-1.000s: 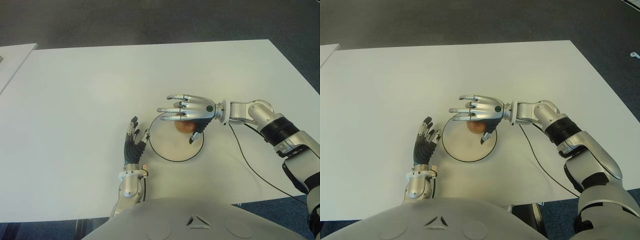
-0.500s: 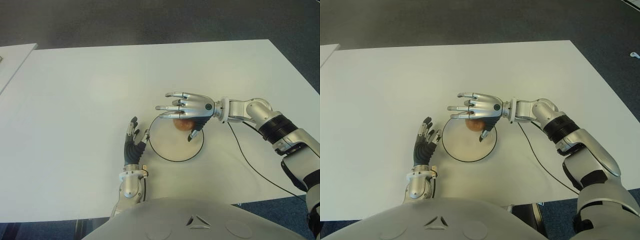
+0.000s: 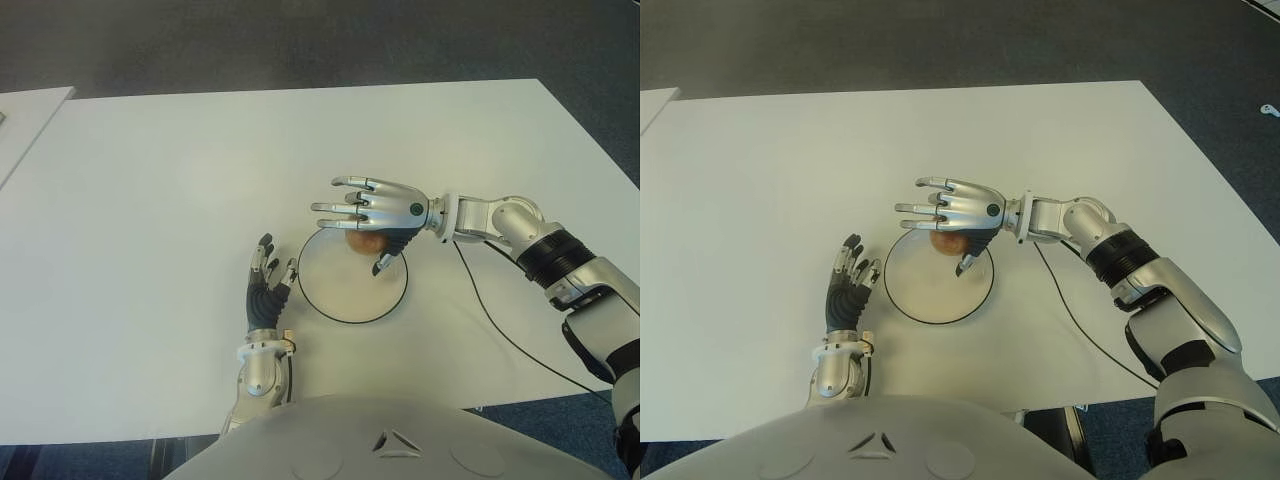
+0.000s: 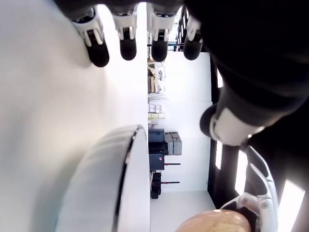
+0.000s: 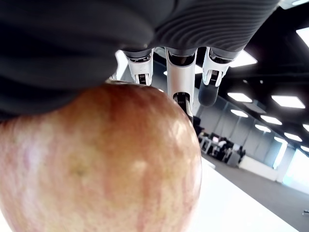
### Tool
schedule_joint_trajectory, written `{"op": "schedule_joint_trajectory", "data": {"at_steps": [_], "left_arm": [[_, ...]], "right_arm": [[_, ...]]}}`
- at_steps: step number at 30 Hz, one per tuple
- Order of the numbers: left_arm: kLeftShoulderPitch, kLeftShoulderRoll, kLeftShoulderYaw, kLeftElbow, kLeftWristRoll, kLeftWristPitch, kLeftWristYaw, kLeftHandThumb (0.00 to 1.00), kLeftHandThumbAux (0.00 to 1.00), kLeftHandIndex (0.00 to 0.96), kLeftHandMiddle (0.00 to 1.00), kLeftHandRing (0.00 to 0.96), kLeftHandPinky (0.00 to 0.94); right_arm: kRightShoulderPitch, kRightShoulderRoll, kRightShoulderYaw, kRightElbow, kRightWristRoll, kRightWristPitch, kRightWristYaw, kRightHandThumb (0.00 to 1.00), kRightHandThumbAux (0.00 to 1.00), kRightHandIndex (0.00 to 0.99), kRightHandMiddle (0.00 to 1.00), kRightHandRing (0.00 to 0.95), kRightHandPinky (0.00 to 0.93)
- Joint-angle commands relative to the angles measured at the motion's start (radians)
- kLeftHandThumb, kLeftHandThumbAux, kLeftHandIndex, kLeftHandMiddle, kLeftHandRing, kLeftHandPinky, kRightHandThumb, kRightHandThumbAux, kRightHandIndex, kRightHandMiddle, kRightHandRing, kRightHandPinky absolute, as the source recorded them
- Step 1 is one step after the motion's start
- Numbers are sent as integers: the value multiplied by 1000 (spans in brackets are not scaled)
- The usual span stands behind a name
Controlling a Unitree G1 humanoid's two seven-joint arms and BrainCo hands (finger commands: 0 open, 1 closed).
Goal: Put the apples into the plate.
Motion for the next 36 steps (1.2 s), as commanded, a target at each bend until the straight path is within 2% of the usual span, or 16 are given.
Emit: {"op": "schedule_joint_trajectory", "data": {"at_steps": [1,2,6,10,18,28,30,31,32,33,34,36], "left_arm": [[-39,-61,4,12,-9,22,-6,0,647,54,18,0,0],[-43,-62,7,18,-7,23,-2,0,648,54,17,0,0],[-45,-63,9,24,-6,22,0,0,657,53,16,0,1],[-48,-62,9,25,-14,16,-8,0,664,51,17,0,0],[-45,-62,8,20,-17,18,-8,0,672,47,20,0,0],[-46,-63,7,11,-21,25,-7,0,637,56,18,0,0],[-45,-62,6,10,-19,25,-6,0,637,55,17,0,0],[-45,-62,6,9,-18,25,-6,0,639,54,18,0,0],[-45,-61,6,9,-17,23,-6,0,640,53,18,0,0],[-44,-61,5,9,-17,22,-7,0,642,52,19,0,0],[-44,-60,5,9,-19,20,-9,0,644,51,20,0,0],[-43,-59,4,9,-24,15,-14,0,645,50,22,0,0]], "right_arm": [[-7,5,3,-1,16,-5,21,0,524,0,0,2,0],[-8,6,3,1,20,-9,26,0,524,0,0,3,0],[-8,5,1,1,27,-14,35,0,526,0,0,130,0],[-9,16,6,30,31,-28,-11,0,539,0,0,197,0],[-27,30,23,70,16,-57,-85,0,565,0,0,182,0],[-39,37,38,91,1,-52,-130,0,583,0,0,257,0],[-40,38,41,96,-5,-50,-155,0,596,0,168,389,124],[-42,39,42,98,-8,-50,-166,0,611,78,302,475,243],[-42,40,44,100,-10,-51,-188,0,616,107,350,506,286],[-43,40,46,102,-12,-51,-204,13,649,299,504,603,459],[-43,44,45,108,-9,-57,-234,21,670,424,605,666,572],[-42,51,46,121,0,-67,-287,130,707,535,710,752,720]]}}
